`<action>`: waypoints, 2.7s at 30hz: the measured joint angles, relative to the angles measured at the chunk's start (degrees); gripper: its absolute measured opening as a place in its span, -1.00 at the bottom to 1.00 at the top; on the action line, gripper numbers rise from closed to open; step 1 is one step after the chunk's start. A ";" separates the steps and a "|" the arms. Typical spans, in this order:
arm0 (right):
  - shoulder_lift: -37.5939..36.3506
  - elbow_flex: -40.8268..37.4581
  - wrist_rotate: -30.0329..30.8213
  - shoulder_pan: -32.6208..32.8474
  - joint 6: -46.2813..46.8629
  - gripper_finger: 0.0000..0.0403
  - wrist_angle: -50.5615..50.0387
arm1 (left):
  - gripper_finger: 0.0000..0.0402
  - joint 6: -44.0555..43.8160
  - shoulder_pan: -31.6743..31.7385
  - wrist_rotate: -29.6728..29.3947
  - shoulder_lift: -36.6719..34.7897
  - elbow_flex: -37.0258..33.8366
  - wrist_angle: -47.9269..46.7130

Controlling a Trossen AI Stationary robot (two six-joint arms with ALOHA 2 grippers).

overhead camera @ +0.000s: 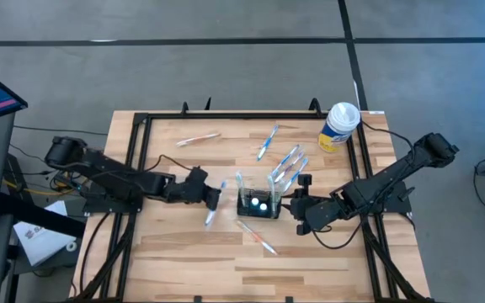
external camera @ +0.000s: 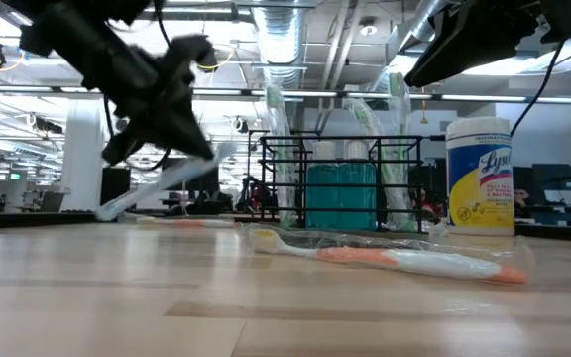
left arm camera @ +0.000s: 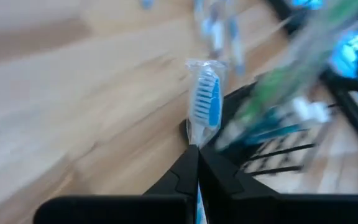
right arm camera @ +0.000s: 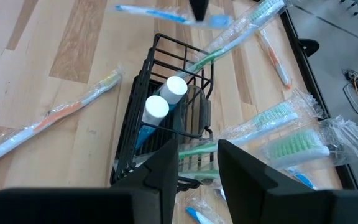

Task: Pick & Place toothbrushing station
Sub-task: Put the blue toothbrush into the wire organizer

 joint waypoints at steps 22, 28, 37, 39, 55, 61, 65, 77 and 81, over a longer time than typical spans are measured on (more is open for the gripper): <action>0.00 0.00 0.00 0.00 0.01 -0.49 0.01 | -1.00 31.92 -7.29 -24.28 -1.70 0.09 24.22; 0.00 0.00 0.02 -0.04 0.00 -0.49 0.02 | -1.00 39.56 -7.28 -24.50 -1.69 0.09 31.03; 0.00 0.00 0.10 -0.04 0.00 -0.49 0.13 | -1.00 49.00 -6.80 -23.94 2.08 0.11 43.21; 0.00 0.00 0.13 -0.04 -0.02 -0.49 0.15 | -1.00 52.55 -6.37 -23.86 5.03 0.13 49.00; 0.00 0.00 0.15 -0.07 -0.02 -0.49 0.13 | -1.00 60.48 -1.73 -14.22 15.25 0.13 68.38; 0.00 0.00 0.15 -0.07 -0.02 -0.49 0.15 | -1.00 61.73 -0.76 -11.35 19.60 0.13 74.95; 0.00 0.00 0.14 -0.07 -0.02 -0.49 0.15 | -1.00 61.76 -0.76 -11.17 20.87 0.13 75.17; 0.00 0.00 0.13 -0.07 -0.02 -0.49 0.13 | -0.99 61.76 -0.87 -11.09 21.29 0.13 75.31; 0.00 0.00 0.13 -0.07 -0.02 -0.49 0.13 | -0.98 61.75 -0.87 -11.09 21.29 0.13 75.31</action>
